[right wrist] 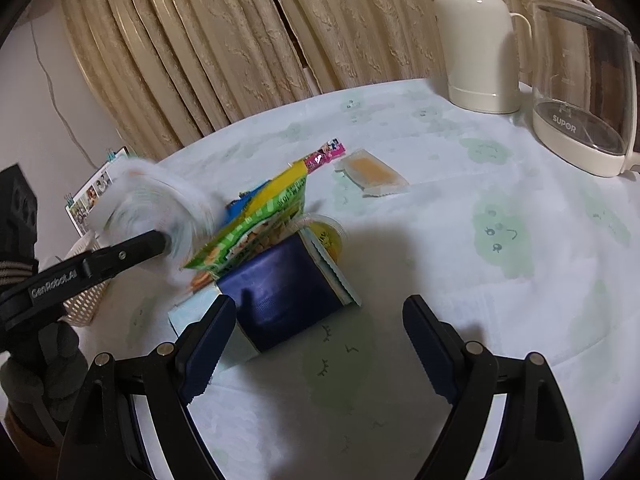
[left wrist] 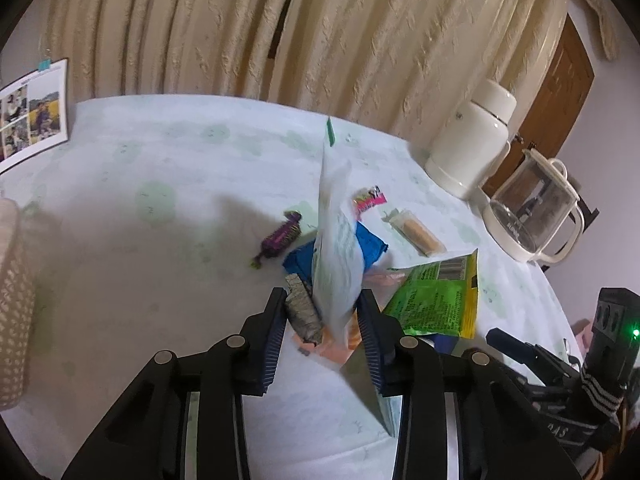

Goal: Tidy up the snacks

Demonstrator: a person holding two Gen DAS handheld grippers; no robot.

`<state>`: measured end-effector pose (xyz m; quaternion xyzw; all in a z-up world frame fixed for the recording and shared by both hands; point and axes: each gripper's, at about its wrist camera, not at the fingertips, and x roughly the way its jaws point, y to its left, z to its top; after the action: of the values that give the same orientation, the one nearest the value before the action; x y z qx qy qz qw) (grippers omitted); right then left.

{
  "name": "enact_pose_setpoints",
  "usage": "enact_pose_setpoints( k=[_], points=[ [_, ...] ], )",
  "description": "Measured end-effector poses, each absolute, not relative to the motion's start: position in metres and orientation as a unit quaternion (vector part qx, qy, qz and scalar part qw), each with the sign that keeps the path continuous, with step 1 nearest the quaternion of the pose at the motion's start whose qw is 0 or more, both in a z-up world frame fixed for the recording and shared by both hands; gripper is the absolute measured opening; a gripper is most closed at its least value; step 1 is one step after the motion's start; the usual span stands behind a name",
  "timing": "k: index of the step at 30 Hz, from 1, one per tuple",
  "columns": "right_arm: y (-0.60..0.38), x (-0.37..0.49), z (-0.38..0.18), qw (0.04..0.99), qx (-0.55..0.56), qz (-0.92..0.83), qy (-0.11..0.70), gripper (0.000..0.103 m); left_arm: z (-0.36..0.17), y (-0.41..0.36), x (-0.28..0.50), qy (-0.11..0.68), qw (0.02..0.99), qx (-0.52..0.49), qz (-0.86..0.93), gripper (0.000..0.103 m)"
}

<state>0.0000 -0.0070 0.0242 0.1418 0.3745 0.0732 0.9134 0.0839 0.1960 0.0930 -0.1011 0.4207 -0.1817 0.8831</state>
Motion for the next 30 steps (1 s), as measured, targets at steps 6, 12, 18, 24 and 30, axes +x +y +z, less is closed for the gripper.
enact_pose_setpoints(
  k=[6, 12, 18, 24, 30],
  points=[
    [0.0, 0.003, 0.034, 0.918, 0.148, 0.083, 0.359, 0.084, 0.097, 0.208, 0.078, 0.412, 0.885, -0.117, -0.182, 0.028],
    [0.012, 0.011, 0.046, 0.922, 0.152, 0.095, 0.343, 0.075, 0.082, 0.208, 0.085, 0.438, 0.873, -0.124, -0.175, 0.028],
    [0.026, 0.023, 0.051, 0.92, 0.152, 0.113, 0.343, 0.067, 0.065, 0.218, 0.091, 0.47, 0.855, -0.156, -0.158, 0.035],
    [0.026, 0.022, 0.056, 0.916, 0.182, 0.138, 0.33, 0.067, 0.057, 0.226, 0.096, 0.485, 0.842, -0.183, -0.149, 0.046],
    [0.027, 0.026, 0.058, 0.904, 0.212, 0.164, 0.332, 0.067, 0.053, 0.229, 0.098, 0.492, 0.836, -0.196, -0.144, 0.053]
  ],
)
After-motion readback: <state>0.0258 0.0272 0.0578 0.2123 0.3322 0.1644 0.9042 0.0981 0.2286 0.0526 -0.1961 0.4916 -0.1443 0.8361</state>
